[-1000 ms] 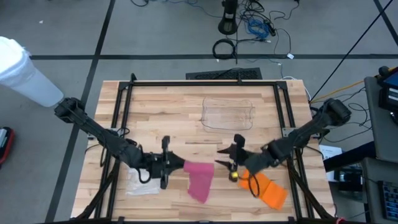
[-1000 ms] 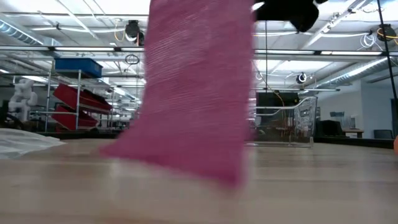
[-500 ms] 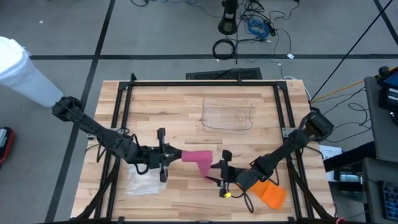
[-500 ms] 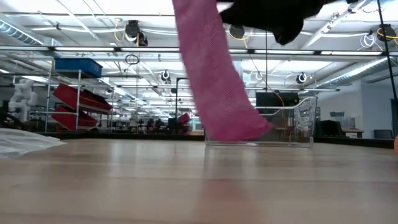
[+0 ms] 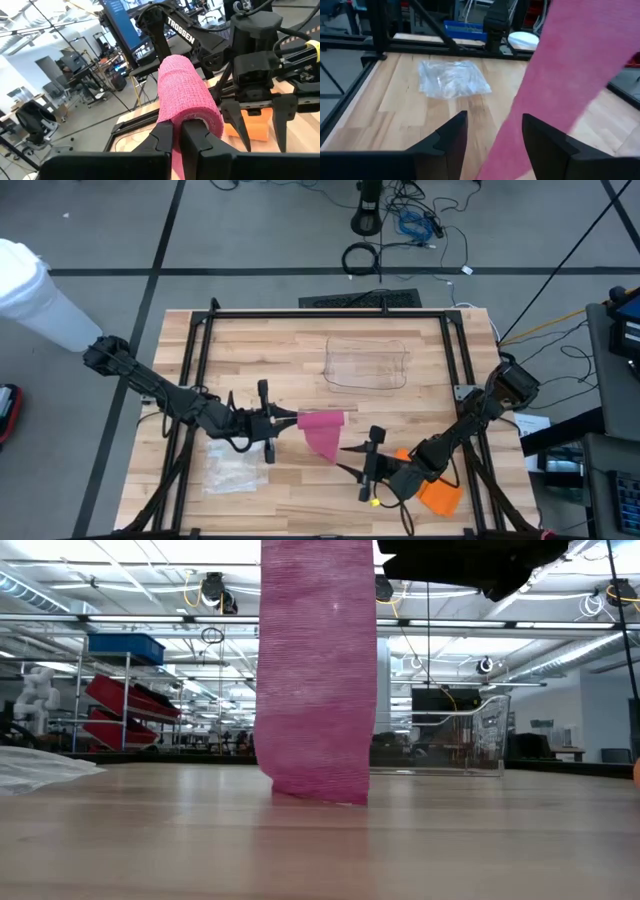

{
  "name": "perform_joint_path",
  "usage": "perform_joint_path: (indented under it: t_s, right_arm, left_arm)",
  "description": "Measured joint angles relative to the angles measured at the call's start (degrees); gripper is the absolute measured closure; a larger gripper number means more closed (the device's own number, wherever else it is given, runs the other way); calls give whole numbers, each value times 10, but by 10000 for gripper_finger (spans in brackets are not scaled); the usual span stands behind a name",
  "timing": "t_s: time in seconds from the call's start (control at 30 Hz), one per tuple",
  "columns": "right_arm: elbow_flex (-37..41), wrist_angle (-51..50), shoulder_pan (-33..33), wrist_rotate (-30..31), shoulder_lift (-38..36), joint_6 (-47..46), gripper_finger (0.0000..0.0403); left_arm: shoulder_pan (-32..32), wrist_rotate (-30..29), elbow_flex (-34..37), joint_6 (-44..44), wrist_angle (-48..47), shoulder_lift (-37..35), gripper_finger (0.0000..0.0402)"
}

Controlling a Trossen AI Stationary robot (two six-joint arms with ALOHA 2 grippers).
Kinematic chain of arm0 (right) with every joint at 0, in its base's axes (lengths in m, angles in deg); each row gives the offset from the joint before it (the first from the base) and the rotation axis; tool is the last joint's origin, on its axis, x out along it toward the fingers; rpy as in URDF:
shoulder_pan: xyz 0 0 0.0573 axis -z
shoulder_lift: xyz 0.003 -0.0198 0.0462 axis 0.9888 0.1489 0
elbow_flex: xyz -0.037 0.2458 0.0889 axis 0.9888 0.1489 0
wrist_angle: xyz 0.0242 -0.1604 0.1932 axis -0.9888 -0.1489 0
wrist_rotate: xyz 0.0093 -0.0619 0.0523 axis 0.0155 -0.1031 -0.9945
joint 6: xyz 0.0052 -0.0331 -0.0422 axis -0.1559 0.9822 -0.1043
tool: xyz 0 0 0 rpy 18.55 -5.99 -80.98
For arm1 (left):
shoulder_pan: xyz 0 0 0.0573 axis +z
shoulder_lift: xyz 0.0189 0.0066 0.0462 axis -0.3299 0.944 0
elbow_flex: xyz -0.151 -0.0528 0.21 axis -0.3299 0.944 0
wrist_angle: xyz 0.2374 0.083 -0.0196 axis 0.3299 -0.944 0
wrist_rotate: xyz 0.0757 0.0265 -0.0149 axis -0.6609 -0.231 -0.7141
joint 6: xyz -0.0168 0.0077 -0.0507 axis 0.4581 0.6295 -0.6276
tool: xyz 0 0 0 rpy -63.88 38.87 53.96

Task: Roll bandage
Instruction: Roll the pink bandage

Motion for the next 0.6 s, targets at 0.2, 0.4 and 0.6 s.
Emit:
perform_joint_path:
  t_s: [0.2, 0.4, 0.6]
  right_arm:
    - [0, -60, 37, -4, 17, -56, 158]
    - [1, -128, 72, 5, 19, -144, 67]
    - [1, -67, 119, -104, 32, -141, 36]
  left_arm:
    - [-1, 11, 0, -4, 0, 0, 392]
    - [-6, 11, 0, -15, -5, 0, 389]
    - [-7, 11, 0, -15, -5, 0, 386]
